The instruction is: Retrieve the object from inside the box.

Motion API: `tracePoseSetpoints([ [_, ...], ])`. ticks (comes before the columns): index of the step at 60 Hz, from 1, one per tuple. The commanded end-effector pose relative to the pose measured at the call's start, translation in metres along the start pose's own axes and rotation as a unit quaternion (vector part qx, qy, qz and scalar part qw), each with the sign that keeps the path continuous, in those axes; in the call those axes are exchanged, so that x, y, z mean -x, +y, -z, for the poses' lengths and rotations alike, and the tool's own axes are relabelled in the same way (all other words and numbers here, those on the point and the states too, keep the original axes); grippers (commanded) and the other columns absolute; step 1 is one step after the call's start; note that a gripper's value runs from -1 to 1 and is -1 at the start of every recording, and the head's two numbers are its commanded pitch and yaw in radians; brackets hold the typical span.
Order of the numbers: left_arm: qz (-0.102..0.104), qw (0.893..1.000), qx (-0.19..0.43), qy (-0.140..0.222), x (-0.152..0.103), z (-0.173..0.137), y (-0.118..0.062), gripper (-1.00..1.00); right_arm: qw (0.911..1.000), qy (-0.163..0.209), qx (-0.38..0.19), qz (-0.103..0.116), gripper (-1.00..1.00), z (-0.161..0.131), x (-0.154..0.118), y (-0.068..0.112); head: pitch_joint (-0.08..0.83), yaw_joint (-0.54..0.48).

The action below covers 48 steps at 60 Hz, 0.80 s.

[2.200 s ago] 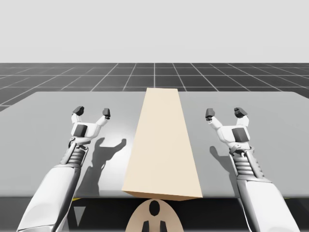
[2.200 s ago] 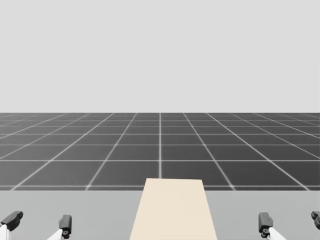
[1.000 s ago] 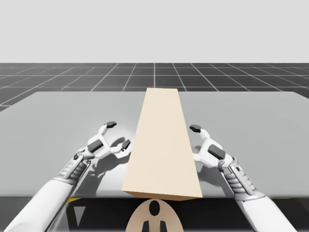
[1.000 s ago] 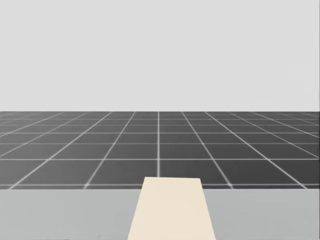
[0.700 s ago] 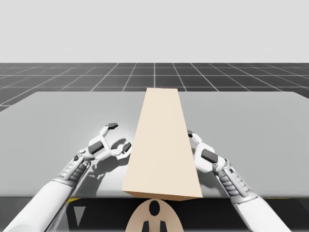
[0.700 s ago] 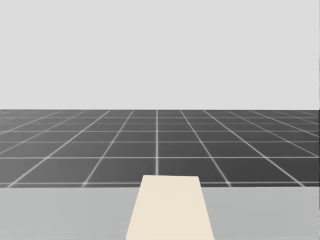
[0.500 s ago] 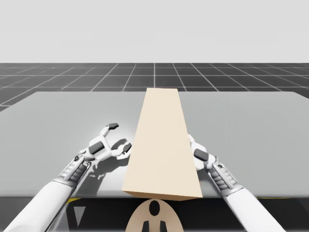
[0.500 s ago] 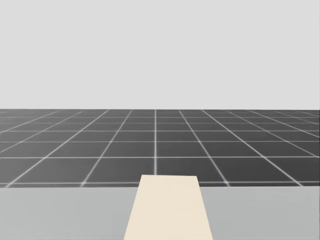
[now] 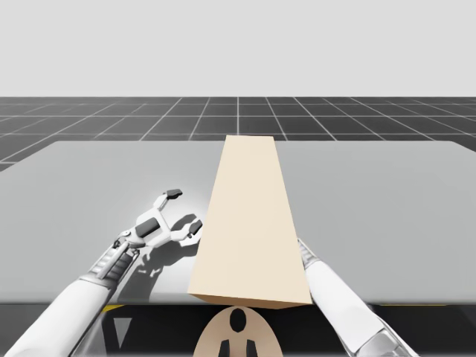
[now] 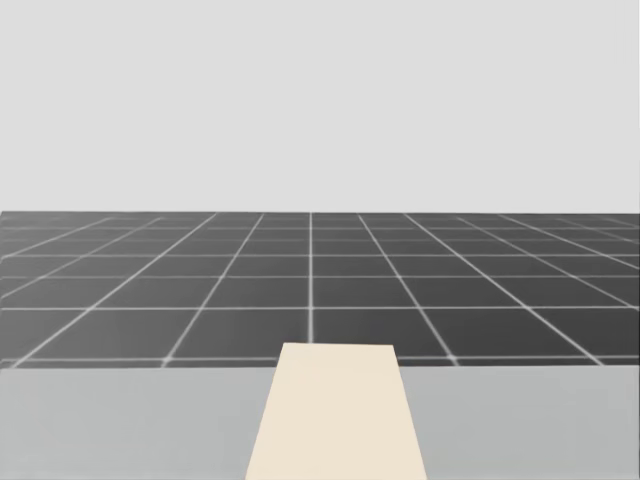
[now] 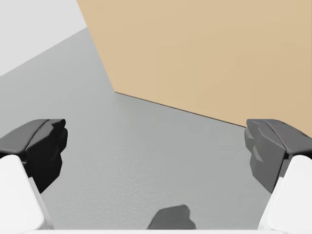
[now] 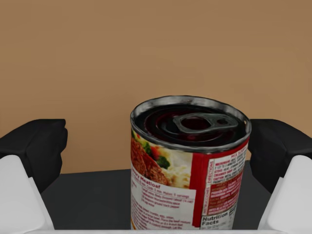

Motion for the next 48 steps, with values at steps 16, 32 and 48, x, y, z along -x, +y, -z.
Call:
tracePoseSetpoints([
  [16, 0.004, 1.0, -0.002, 0.004, 0.001, -0.001, 0.001, -1.0, 0.9948, 0.007, -0.038, 0.094, 1.0, 0.001, 0.017, 0.013, 0.04, -0.02],
  [32, 0.004, 1.0, -0.008, 0.005, 0.001, -0.002, 0.002, -1.0, 0.9979, 0.027, -0.004, 0.058, 1.0, -0.055, 0.004, 0.016, 0.039, -0.02],
  [48, 0.005, 1.0, -0.017, 0.006, 0.001, -0.002, 0.006, -1.0, 0.9967, 0.049, 0.059, 0.027, 1.0, -0.135, -0.018, 0.01, 0.036, -0.02],
])
